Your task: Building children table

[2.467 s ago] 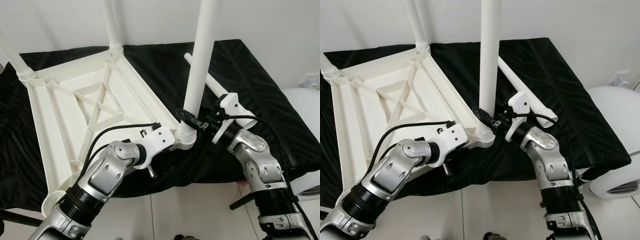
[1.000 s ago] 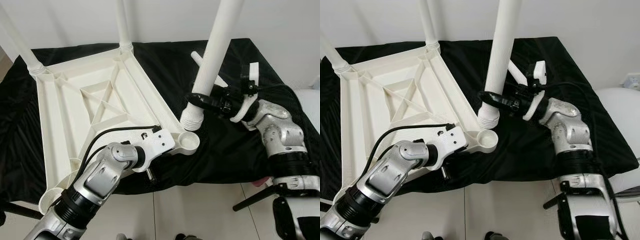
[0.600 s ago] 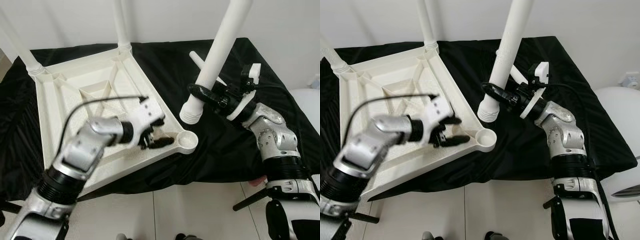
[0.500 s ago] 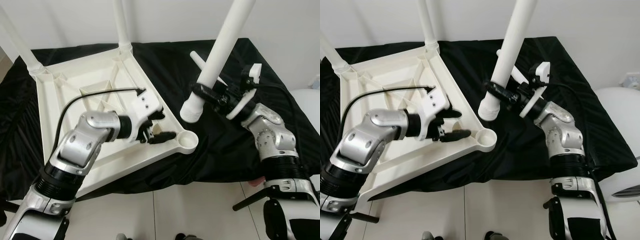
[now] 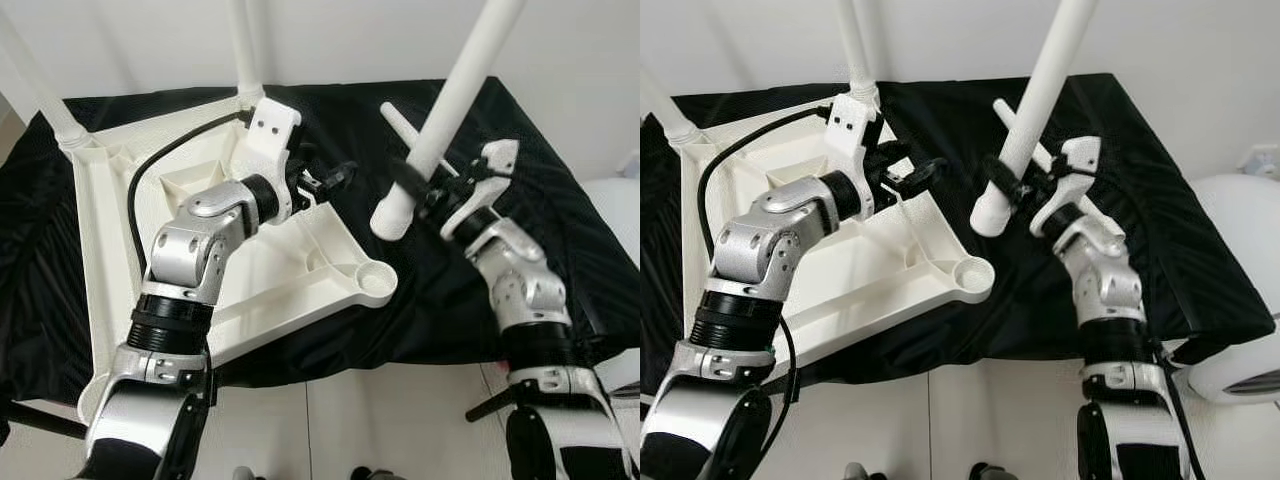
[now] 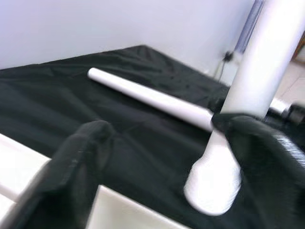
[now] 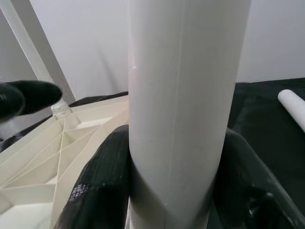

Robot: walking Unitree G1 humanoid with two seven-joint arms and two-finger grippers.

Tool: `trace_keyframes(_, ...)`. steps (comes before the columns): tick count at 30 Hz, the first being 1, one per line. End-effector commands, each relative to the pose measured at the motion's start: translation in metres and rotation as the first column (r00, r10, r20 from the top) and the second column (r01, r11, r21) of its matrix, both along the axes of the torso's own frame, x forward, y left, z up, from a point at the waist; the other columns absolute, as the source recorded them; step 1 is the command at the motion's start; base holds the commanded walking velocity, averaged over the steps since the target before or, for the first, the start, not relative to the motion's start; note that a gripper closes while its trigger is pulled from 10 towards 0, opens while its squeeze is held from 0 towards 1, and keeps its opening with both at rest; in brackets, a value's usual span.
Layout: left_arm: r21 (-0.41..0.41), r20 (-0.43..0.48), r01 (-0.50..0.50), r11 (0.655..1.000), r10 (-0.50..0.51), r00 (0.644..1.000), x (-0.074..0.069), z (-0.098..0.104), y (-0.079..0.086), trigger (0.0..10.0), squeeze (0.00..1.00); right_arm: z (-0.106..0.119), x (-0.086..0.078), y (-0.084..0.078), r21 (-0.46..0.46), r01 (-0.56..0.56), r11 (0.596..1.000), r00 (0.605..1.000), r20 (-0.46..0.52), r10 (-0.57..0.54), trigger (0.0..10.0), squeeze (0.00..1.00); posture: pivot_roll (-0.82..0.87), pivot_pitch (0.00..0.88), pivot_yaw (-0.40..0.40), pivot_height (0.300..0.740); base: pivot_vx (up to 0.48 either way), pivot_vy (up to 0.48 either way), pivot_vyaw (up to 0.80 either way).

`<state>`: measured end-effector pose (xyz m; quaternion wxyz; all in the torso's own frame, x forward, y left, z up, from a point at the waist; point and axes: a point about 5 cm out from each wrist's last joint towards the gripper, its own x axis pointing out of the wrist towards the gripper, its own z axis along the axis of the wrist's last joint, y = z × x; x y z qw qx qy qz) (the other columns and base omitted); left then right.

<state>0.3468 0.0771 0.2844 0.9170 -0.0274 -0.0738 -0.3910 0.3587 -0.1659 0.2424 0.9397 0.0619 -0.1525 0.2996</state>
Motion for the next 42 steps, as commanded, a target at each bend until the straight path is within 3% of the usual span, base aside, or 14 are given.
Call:
trace_keyframes(1, -0.035, -0.036, -0.014, 0.999, 0.012, 0.999, 0.001, -0.005, 0.004, 10.0, 1.0, 0.006, -0.004, 0.004, 0.002, -0.008, 1.0, 0.999, 0.034, 0.008, 10.0, 0.0, -0.06, 0.051, 0.035, 0.74, 0.0, 0.0, 0.0)
trace_keyframes(8, -0.04, 0.027, 0.0, 0.999, 0.001, 1.0, 0.0, -0.001, 0.001, 10.0, 1.0, 0.001, -0.007, 0.004, 0.006, 0.006, 1.0, 1.0, 0.031, -0.006, 10.0, 0.0, -0.07, 0.0, 0.03, 0.74, 0.0, 0.0, 0.0)
trace_keyframes(9, 0.003, 0.074, -0.118, 0.993, 0.117, 0.99, 0.006, -0.002, 0.005, 10.0, 0.47, 0.0, -0.005, 0.002, 0.004, 0.056, 0.998, 0.998, 0.024, -0.056, 10.0, 0.0, -0.08, 0.0, 0.037, 0.74, 0.0, 0.0, 0.0)
trace_keyframes(10, 0.003, 0.074, -0.118, 0.993, 0.117, 0.99, 0.006, -0.002, 0.005, 10.0, 0.47, 0.0, -0.005, 0.002, 0.004, 0.056, 0.998, 0.998, 0.024, -0.056, 10.0, 0.0, -0.08, 0.0, 0.037, 0.74, 0.0, 0.0, 0.0)
trace_keyframes(11, 0.005, 0.082, -0.152, 0.988, 0.151, 0.985, 0.007, -0.004, 0.007, 10.0, 0.12, 0.0, -0.005, 0.002, 0.005, 0.07, 0.998, 0.997, 0.023, -0.07, 10.0, 0.0, -0.08, 0.0, 0.042, 0.74, 0.0, 0.0, 0.0)
trace_keyframes(13, 0.004, 0.083, -0.167, 0.986, 0.166, 0.983, 0.008, -0.005, 0.008, 10.0, 0.12, -0.001, -0.005, 0.002, 0.006, 0.077, 0.997, 0.997, 0.022, -0.077, 10.0, 0.0, -0.08, 0.0, 0.042, 0.74, 0.0, 0.0, 0.0)
trace_keyframes(14, -0.017, 0.043, -0.236, 0.972, 0.236, 0.971, 0.013, -0.013, 0.015, 10.0, 0.0, -0.004, -0.008, 0.005, 0.006, 0.109, 0.994, 0.994, 0.029, -0.109, 10.0, 0.0, -0.09, 0.0, 0.053, 0.74, 0.0, 0.0, 0.0)
trace_keyframes(20, -0.046, 0.006, -0.277, 0.96, 0.278, 0.961, 0.014, -0.021, 0.022, 10.0, 0.0, -0.006, -0.011, 0.008, 0.011, 0.136, 0.991, 0.99, 0.034, -0.136, 10.0, 0.0, -0.09, 0.0, 0.056, 0.74, 0.0, 0.0, 0.0)
trace_keyframes(24, -0.078, -0.084, -0.346, 0.935, 0.339, 0.937, 0.012, -0.038, 0.031, 10.0, 0.0, -0.012, -0.015, 0.016, 0.017, 0.158, 0.987, 0.987, 0.016, -0.158, 10.0, 0.0, -0.09, 0.0, 0.055, 0.74, 0.0, 0.0, 0.0)
trace_keyframes(27, -0.08, -0.088, -0.35, 0.933, 0.344, 0.935, 0.013, -0.04, 0.031, 10.0, 0.0, -0.013, -0.015, 0.016, 0.014, 0.16, 0.987, 0.987, 0.015, -0.16, 10.0, 0.0, -0.09, 0.0, 0.055, 0.74, 0.0, 0.0, 0.0)
trace_keyframes(34, -0.088, -0.066, -0.44, 0.894, 0.435, 0.898, 0.009, -0.046, 0.04, 10.0, 0.0, -0.019, -0.01, 0.01, 0.014, 0.282, 0.959, 0.959, -0.027, -0.282, 10.0, 0.0, -0.09, 0.0, 0.061, 0.74, 0.0, 0.0, 0.0)
trace_keyframes(40, -0.036, 0.024, -0.395, 0.918, 0.396, 0.918, 0.004, -0.041, 0.036, 10.0, 0.0, -0.017, -0.012, 0.006, 0.029, 0.298, 0.954, 0.954, -0.05, -0.297, 10.0, 0.0, -0.09, 0.0, 0.025, 0.74, 0.0, 0.0, 0.0)
trace_keyframes(42, -0.008, 0.066, -0.322, 0.947, 0.322, 0.945, 0.002, -0.036, 0.027, 10.0, 0.0, -0.016, -0.013, 0.007, 0.015, 0.283, 0.959, 0.959, -0.041, -0.282, 10.0, 0.0, -0.08, 0.0, 0.023, 0.74, 0.0, 0.0, 0.0)
